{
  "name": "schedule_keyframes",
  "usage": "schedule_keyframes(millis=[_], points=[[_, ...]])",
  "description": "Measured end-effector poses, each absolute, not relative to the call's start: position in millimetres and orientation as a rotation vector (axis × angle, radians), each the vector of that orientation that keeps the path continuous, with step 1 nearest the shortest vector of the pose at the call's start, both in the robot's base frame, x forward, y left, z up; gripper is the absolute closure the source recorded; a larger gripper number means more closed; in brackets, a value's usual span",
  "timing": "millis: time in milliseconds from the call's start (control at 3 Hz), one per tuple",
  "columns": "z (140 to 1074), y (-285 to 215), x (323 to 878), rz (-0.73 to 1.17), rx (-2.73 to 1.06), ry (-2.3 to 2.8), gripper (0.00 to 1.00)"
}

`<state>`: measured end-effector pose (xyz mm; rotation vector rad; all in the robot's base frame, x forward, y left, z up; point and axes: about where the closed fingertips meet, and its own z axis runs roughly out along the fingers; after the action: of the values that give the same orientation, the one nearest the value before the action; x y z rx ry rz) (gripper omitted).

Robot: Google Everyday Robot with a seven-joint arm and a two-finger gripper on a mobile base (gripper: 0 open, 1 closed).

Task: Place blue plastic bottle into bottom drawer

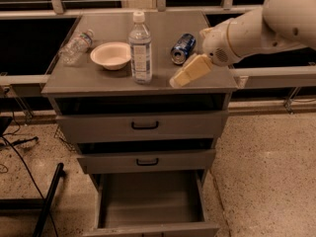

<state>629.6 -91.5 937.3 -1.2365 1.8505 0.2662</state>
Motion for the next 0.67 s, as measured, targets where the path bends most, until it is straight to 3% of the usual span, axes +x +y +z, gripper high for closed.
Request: schedule_keyframes(millis=[667], points=[[927.4,-59.7,664.6,0.343,-1.234,1.8,0.0]])
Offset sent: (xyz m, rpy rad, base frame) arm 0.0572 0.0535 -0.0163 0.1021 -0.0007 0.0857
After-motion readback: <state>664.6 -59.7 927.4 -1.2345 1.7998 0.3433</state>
